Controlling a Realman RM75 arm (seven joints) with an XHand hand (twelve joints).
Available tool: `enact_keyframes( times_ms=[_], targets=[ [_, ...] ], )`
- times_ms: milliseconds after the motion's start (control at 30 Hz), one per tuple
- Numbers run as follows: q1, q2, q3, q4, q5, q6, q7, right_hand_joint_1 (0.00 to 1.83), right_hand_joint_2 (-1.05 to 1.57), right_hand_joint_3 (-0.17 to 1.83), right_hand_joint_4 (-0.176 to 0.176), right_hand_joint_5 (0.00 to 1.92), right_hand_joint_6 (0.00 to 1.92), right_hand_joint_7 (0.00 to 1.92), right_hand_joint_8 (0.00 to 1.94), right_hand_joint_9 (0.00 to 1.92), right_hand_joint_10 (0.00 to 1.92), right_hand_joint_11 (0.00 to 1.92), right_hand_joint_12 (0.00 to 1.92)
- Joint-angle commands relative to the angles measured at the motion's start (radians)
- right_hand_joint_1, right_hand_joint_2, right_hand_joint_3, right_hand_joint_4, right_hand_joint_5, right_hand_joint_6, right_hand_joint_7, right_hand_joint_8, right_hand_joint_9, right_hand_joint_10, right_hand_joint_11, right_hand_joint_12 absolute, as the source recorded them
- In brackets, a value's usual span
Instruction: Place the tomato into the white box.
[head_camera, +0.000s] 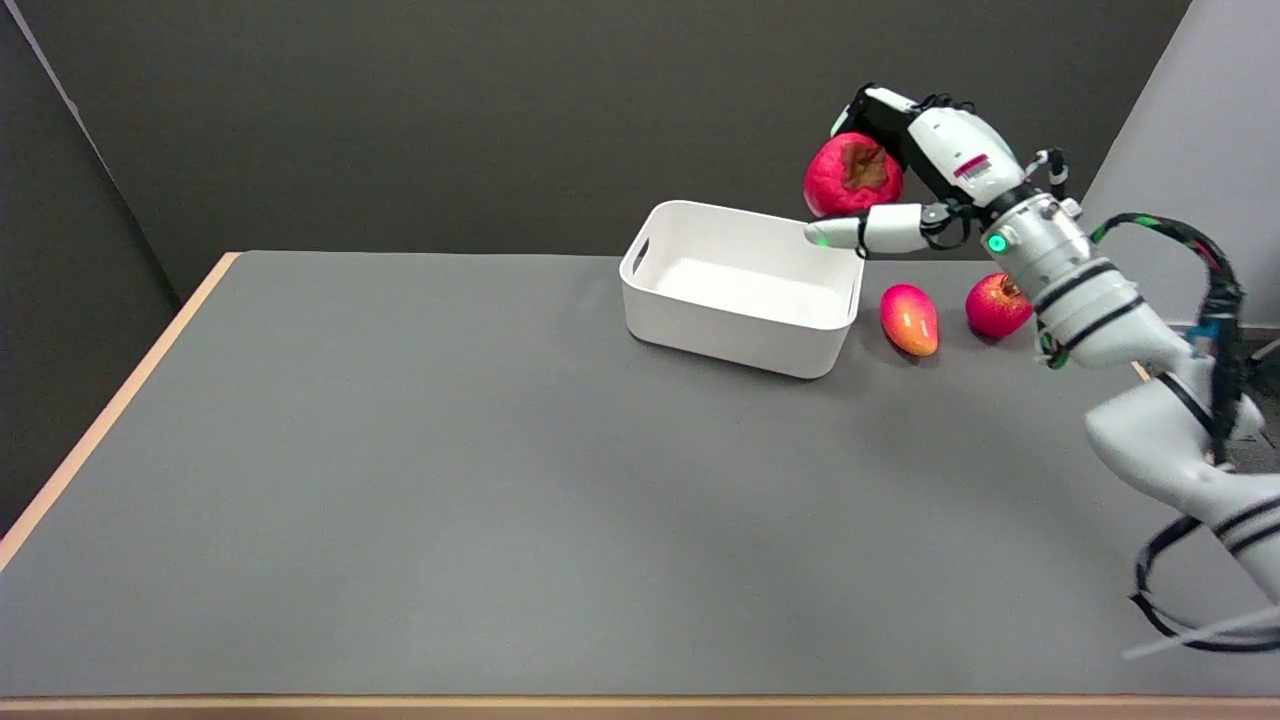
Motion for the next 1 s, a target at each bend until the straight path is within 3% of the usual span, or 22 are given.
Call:
enact_keyframes(
  times_ms=[33,500,1000],
  targets=[
    [0.399,-0.077,-0.292,-0.403,0.016,0.061,-0.075,1.15,1.14,0.38,-0.176,0.61,1.57,0.66,1.63,0.82,1.52,0.64,1.76],
    [0.544,-0.145,-0.429,-0.621,0.01,0.062,-0.076,1.15,1.14,0.38,-0.176,0.61,1.58,0.65,1.63,0.81,1.51,0.63,1.73],
    [0.6,-0.164,-0.452,-0.823,0.015,0.052,-0.076,1.16,1.14,0.38,-0.176,0.61,1.57,0.66,1.62,0.82,1.49,0.62,1.7]
  ],
)
